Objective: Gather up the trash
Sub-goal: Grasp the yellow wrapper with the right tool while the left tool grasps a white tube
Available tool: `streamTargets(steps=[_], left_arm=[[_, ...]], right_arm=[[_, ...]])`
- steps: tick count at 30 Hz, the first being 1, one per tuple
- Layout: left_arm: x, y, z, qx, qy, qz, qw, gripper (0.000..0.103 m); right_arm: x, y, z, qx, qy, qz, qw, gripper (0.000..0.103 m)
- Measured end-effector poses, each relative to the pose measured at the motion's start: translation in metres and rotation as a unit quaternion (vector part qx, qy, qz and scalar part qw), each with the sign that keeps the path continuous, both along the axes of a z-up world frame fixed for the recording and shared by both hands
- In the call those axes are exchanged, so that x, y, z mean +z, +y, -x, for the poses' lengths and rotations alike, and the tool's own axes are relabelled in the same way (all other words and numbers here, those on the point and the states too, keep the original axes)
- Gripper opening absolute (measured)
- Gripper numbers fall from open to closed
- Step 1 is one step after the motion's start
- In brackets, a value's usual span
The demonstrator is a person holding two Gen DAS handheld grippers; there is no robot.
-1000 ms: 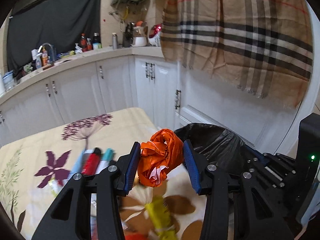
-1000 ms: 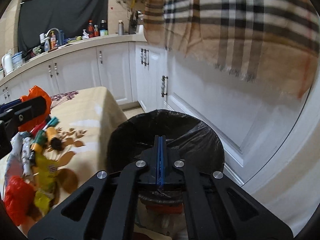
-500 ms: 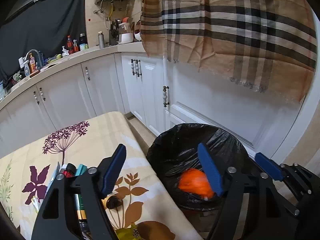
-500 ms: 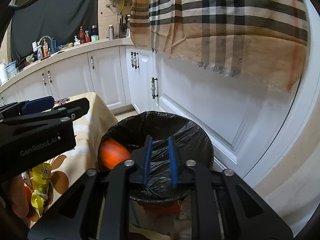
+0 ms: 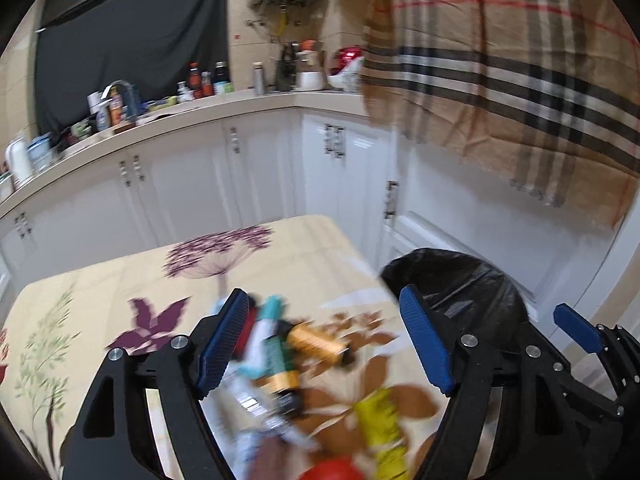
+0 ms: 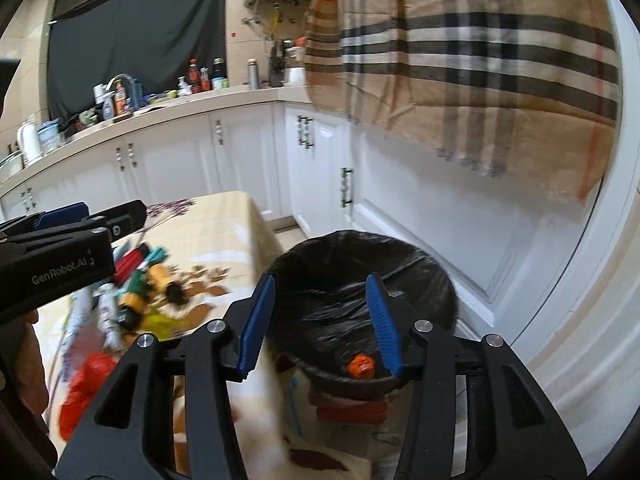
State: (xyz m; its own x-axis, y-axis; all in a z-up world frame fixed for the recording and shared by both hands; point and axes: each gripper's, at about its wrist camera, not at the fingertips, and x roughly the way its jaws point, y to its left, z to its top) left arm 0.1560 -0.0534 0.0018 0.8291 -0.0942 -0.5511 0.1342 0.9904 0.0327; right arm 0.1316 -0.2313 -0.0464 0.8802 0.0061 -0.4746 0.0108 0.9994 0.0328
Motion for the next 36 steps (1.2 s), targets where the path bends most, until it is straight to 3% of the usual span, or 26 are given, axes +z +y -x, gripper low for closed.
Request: streamTargets(steps=[16, 30, 33, 35, 36], left_arm=[[-0.026, 0.124, 0.064, 0.122, 0.027, -0.004, 0.9921, 0.075], [-0.049, 0.163, 0.078, 0.153, 0.058, 0.013, 0.9864, 0.075], [-0.050, 0.163, 0.078, 0.152, 0.059, 0.018, 0.9864, 0.075], [-0.050, 0.161, 0.078, 0.148, 0.061, 0.020, 0.9870, 0.075], [-0.050, 0.159, 0.078, 0.145, 0.061, 0.020, 0.9874, 0.075]], right_arm=[[-0.020, 0.082, 0.010, 0.075, 0.058, 0.023, 0.995, 0.048], [-0.039, 0.100, -0.010, 0.087, 0.130, 0.042, 0.987, 0.047], [-0.041, 0.100, -0.012, 0.088, 0.139, 0.038, 0.986, 0.042], [-0.043, 0.100, -0.013, 0.095, 0.146, 0.030, 0.984, 0.024], [-0.044, 0.099, -0.013, 0.100, 0.149, 0.026, 0.983, 0.024]])
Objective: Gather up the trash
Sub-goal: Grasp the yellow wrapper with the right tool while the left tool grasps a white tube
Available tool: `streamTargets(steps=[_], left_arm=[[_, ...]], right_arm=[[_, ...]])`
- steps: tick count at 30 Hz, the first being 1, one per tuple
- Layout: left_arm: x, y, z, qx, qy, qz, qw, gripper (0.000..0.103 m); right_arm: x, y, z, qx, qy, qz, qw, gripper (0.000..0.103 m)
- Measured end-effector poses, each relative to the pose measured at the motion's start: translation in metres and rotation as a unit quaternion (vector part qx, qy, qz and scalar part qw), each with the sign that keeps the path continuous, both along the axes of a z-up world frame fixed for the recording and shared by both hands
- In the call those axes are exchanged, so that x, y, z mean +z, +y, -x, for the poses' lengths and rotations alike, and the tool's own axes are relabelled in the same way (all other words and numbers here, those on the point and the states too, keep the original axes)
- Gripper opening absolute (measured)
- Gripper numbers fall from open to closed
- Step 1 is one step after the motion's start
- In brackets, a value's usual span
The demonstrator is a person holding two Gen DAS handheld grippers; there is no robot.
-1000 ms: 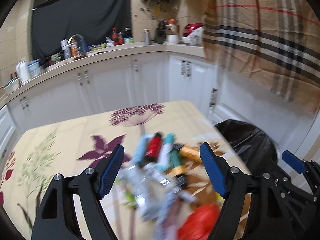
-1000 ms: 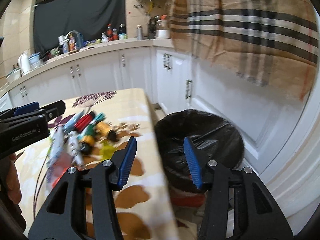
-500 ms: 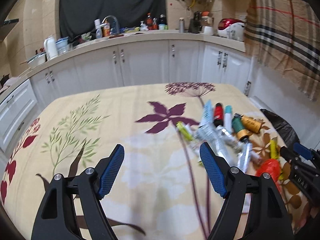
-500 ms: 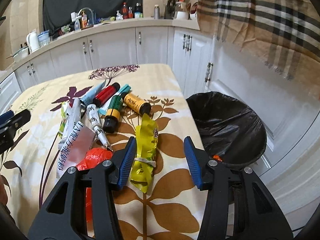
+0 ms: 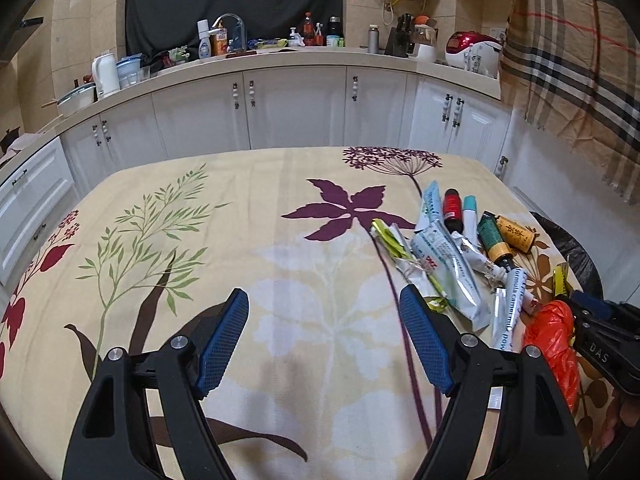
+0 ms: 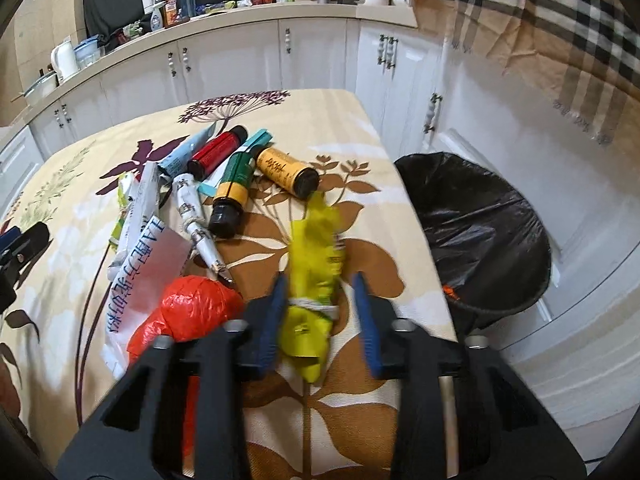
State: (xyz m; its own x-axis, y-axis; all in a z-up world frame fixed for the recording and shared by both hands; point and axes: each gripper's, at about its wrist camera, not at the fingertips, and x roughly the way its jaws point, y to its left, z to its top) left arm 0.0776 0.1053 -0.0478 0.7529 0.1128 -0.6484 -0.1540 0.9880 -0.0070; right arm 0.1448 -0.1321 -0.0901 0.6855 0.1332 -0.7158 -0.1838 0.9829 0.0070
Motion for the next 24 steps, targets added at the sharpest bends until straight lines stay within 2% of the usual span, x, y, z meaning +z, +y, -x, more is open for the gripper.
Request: streamTargets(steps=[5, 13, 16, 20, 24], left_arm=[[0.001, -0.012, 0.000, -0.022, -0.003, 0.011, 0.9997, 0.075], [-0.001, -0.050, 0.001, -0.082, 0.004, 0.027, 0.9962, 0.075], [-0.002, -0.064, 0.000, -0.098, 0.005, 0.020, 0.9949, 0.072], [-0.009, -0.076, -0.005, -0.114, 0.021, 0.019, 0.9931, 0.059], [-0.014, -0.084, -0.007, -0.127, 0.032, 0.023, 0.9911, 0.057]], right_arm=[[0.005, -0.004, 0.004, -0.003, -0.013, -0.010, 1.000, 0.024], [0.013, -0.022, 0.019, -0.017, -0.038, -0.016, 0.999, 0.024], [0.016, -0.031, 0.024, -0.024, -0.044, -0.020, 0.999, 0.024], [0.016, -0.040, 0.028, -0.030, -0.048, -0.026, 0.998, 0.024], [0.016, -0.047, 0.030, -0.034, -0.051, -0.031, 0.998, 0.024]])
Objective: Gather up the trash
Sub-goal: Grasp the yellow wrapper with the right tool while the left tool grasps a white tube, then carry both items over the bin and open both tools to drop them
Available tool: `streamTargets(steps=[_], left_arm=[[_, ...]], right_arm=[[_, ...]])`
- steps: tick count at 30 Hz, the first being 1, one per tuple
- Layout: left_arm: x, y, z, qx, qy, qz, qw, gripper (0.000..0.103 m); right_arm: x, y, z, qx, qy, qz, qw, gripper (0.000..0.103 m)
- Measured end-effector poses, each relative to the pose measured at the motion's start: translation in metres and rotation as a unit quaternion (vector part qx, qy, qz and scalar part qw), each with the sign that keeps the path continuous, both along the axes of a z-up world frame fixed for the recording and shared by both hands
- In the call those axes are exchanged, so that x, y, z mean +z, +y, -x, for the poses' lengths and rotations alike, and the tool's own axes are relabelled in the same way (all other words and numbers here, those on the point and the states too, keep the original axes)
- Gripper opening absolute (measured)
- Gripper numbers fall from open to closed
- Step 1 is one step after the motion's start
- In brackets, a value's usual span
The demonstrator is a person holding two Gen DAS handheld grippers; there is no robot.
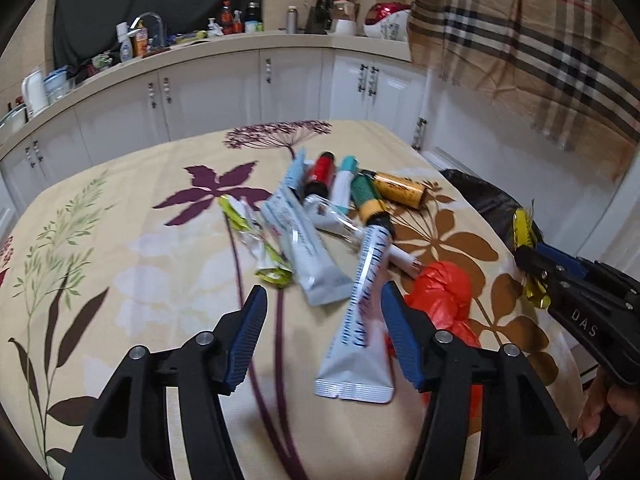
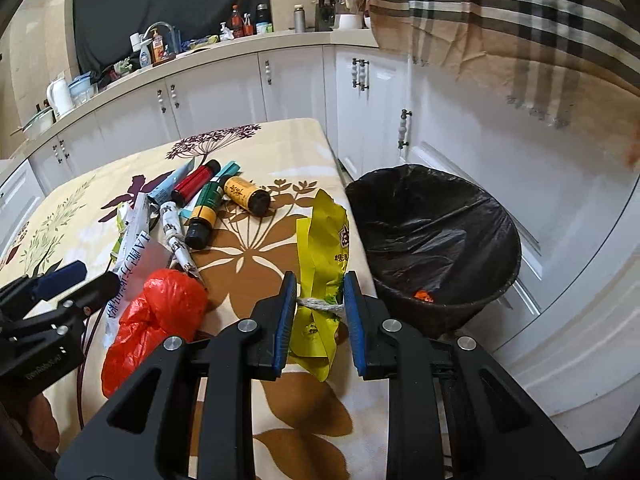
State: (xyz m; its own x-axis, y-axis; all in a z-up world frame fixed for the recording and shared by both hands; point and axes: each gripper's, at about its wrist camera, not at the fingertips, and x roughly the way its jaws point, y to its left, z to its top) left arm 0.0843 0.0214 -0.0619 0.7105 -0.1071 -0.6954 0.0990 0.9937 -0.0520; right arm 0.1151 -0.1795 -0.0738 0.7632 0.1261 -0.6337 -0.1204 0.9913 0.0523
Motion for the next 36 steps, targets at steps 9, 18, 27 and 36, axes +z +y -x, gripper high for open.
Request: streamTargets(steps=[9, 18, 27, 36], left_arm=[[-0.014, -0.003, -0.004, -0.020, 0.032, 0.025, 0.9990, 0.022], [-0.010, -0.004, 0.009, -0.030, 0.016, 0.024, 0.9992, 0.013], [0.025, 0.010, 0.018, -0.005, -0.037, 0.033, 0.9988, 0.011], [0.058, -0.013, -0.008, -0.021, -0.090, 0.043, 0.9948, 0.011]], right_arm=[[-0.002, -0.008, 0.001, -0.003, 0.000, -0.010, 1.000, 0.024], [0.000, -0.006, 0.005, -0.001, -0.006, -0.012, 1.000, 0.024], [0.015, -0.005, 0.009, -0.001, -0.036, -0.004, 0.999, 0.024], [0.042, -0.023, -0.005, -0.033, -0.089, 0.019, 0.995, 0.024]])
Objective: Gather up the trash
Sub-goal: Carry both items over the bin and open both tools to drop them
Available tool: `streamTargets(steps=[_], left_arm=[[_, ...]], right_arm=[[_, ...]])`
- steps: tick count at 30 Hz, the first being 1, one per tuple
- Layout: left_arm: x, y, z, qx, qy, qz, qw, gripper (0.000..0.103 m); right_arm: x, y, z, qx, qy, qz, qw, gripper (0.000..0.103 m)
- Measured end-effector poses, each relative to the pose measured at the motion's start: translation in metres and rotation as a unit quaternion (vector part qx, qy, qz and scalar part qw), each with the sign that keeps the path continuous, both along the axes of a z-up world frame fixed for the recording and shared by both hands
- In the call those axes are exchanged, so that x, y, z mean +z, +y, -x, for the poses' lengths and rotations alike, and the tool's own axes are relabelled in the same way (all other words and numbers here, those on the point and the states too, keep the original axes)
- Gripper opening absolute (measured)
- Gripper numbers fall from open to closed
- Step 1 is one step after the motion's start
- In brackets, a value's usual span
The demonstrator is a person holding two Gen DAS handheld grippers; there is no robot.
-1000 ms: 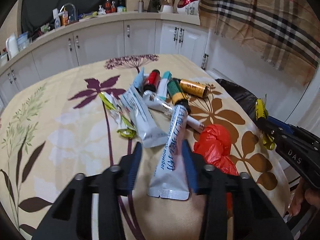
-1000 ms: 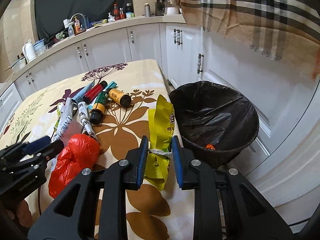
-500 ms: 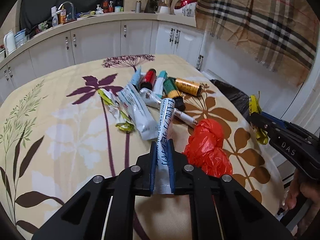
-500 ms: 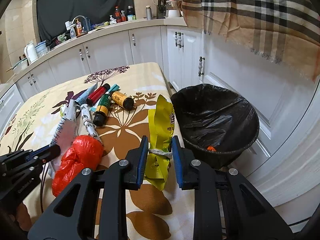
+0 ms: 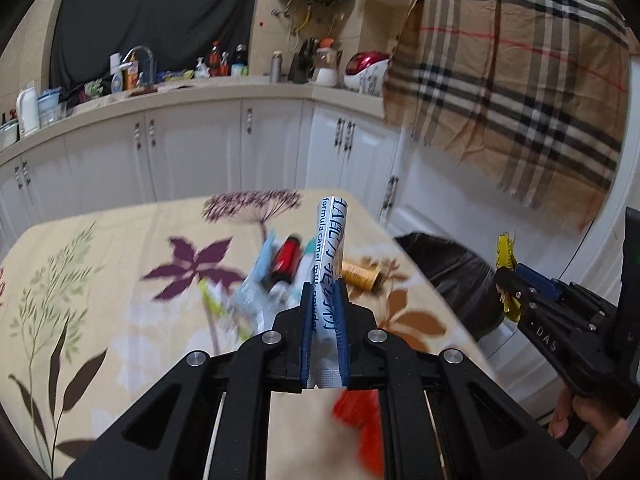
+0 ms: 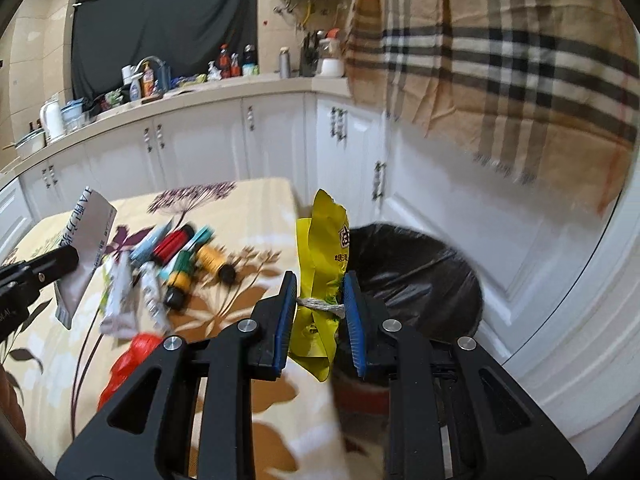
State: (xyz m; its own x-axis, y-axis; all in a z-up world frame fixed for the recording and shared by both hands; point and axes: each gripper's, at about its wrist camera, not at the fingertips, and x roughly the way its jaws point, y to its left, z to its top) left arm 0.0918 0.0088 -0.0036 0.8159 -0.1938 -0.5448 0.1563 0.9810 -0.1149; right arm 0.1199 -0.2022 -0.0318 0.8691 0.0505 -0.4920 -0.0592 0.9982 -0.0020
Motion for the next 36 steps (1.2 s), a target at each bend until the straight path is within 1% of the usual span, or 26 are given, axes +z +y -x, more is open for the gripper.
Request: streamTargets(steps=[5, 12, 14, 19, 24, 25, 27, 28, 29, 32, 36], left_arm=[[0.011, -0.031, -0.026, -0.021, -0.030, -0.004, 0.9993, 0.011], [0.013, -0.075, -0.060, -0.052, -0.043, -0.018, 0.9976, 0.011], [0.010, -0.089, -0.072, -0.060, -0.040, -0.027, 0.9970, 0.011], [-0.002, -0.117, -0.102, -0.075, -0.018, -0.037, 0.9963, 0.011], [-0.013, -0.143, -0.122, -0.088, -0.008, -0.056, 0.9945, 0.011], [-0.016, -0.148, -0.126, -0.091, -0.004, -0.059, 0.9941, 0.012], [-0.023, -0.155, -0.136, -0.091, 0.009, -0.065, 0.9936, 0.017], [-0.025, -0.156, -0.138, -0.091, 0.013, -0.066, 0.9936, 0.022], [-0.027, -0.157, -0.140, -0.087, 0.016, -0.068, 0.9937, 0.028], [-0.028, -0.155, -0.140, -0.082, 0.019, -0.062, 0.9945, 0.039], [-0.024, -0.151, -0.136, -0.077, 0.014, -0.061, 0.9950, 0.041]], right_arm=[[0.008, -0.019, -0.018, -0.025, -0.021, 0.007, 0.999, 0.024], [0.005, -0.044, -0.047, -0.059, -0.031, 0.019, 0.998, 0.024], [0.001, -0.054, -0.058, -0.067, -0.029, 0.016, 0.997, 0.024], [-0.008, -0.071, -0.077, -0.081, -0.022, 0.010, 0.996, 0.024], [-0.020, -0.086, -0.098, -0.093, -0.011, 0.002, 0.996, 0.024], [-0.023, -0.089, -0.102, -0.095, -0.009, 0.002, 0.995, 0.025], [-0.029, -0.092, -0.110, -0.101, -0.004, 0.005, 0.995, 0.032], [-0.031, -0.093, -0.113, -0.104, -0.003, 0.005, 0.995, 0.039], [-0.033, -0.095, -0.116, -0.109, -0.001, 0.006, 0.994, 0.040], [-0.038, -0.098, -0.120, -0.114, 0.005, 0.001, 0.993, 0.040], [-0.038, -0.096, -0.116, -0.114, 0.005, 0.001, 0.993, 0.041]])
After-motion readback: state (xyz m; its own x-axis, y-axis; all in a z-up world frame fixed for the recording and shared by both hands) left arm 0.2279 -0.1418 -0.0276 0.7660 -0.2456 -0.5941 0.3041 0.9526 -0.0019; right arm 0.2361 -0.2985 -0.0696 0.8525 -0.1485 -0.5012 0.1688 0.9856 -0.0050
